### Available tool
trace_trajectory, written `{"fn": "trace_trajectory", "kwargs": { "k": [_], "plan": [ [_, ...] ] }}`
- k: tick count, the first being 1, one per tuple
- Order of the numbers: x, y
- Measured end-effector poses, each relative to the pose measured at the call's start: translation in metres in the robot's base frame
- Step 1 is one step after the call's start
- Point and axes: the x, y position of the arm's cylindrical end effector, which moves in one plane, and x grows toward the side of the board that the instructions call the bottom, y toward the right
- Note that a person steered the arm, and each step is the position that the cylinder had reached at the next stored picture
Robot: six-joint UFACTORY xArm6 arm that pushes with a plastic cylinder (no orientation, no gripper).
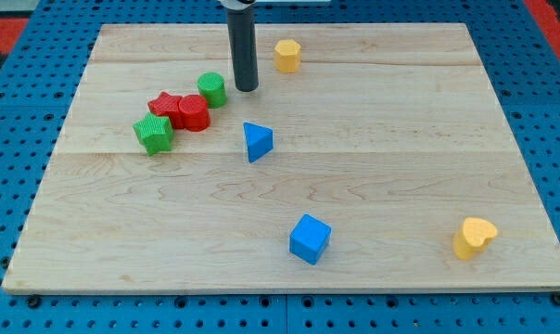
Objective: Drive yellow hexagon into blue triangle
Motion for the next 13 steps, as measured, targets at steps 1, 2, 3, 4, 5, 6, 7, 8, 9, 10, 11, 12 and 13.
{"fn": "trace_trajectory", "kwargs": {
  "k": [1, 2, 3, 4, 5, 6, 7, 8, 9, 10, 11, 12, 13],
  "plan": [
    [-0.008, -0.014],
    [-0.011, -0.05],
    [0.002, -0.069],
    [0.002, -0.069],
    [-0.024, -0.038],
    [-0.058, -0.003],
    [-0.058, -0.003],
    [-0.05, -0.003],
    [0.018, -0.003],
    [0.027, -0.004],
    [0.025, -0.004],
    [-0.061, -0.004],
    [-0.1, -0.005]
  ]
}}
